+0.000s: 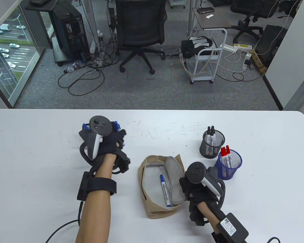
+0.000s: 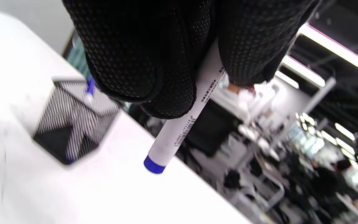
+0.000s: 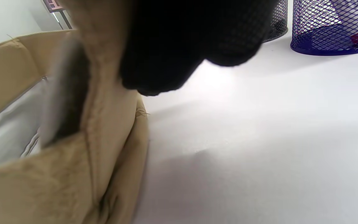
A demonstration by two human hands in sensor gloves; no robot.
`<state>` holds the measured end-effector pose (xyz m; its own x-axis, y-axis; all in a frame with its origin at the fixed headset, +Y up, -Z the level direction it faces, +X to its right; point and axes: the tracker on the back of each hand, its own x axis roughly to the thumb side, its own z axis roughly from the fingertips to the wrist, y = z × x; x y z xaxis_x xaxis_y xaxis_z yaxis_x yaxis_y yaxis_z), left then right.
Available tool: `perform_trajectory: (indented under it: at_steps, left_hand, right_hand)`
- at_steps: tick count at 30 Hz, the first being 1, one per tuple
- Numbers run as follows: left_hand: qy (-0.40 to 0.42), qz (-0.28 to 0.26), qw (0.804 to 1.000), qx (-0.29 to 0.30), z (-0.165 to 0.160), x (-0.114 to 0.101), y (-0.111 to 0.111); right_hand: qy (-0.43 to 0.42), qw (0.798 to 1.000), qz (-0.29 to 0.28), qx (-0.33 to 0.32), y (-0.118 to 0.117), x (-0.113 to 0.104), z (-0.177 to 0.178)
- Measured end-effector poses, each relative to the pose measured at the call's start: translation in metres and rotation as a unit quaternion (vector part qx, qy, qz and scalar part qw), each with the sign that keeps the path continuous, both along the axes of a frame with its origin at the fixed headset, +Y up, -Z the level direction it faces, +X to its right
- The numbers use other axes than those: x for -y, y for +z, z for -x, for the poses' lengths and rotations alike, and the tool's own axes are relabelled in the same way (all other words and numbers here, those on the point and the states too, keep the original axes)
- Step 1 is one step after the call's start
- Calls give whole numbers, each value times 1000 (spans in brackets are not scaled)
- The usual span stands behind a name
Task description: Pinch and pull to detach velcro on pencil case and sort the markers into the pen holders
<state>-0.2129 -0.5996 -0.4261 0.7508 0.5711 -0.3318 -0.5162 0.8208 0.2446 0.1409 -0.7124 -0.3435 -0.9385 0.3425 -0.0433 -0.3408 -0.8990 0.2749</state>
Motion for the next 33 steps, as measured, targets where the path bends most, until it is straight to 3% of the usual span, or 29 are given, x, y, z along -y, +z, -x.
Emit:
perform_trajectory:
  at_steps: [3, 7, 13, 15, 18, 22, 28, 33]
  left_hand:
    - [29, -16, 999, -36, 34, 8, -9]
    - [45, 5, 997, -55, 58, 20, -28]
    - [46, 32, 996, -63, 68, 36, -51]
    - [33, 27, 995, -91, 71, 44, -50]
    - [42, 24, 996, -80, 70, 51, -45]
    - [29, 37, 998, -41, 49, 37, -30]
    - [-1, 89, 995, 54, -20, 4, 7]
    - [-21, 157, 981, 116, -81, 4, 31]
  right_hand:
    - [0, 1000, 2, 0, 0, 0, 0]
    - [0, 1000, 1, 2, 1, 0, 0]
    - [11, 1000, -5, -4, 2, -1, 3]
    - [14, 1000, -6, -5, 3, -2, 5]
    - [16, 1000, -8, -6, 3, -2, 6]
    - [16, 1000, -8, -6, 3, -2, 6]
    - [4, 1000, 1, -4, 1, 0, 3]
    - [0, 1000, 4, -3, 0, 1, 1]
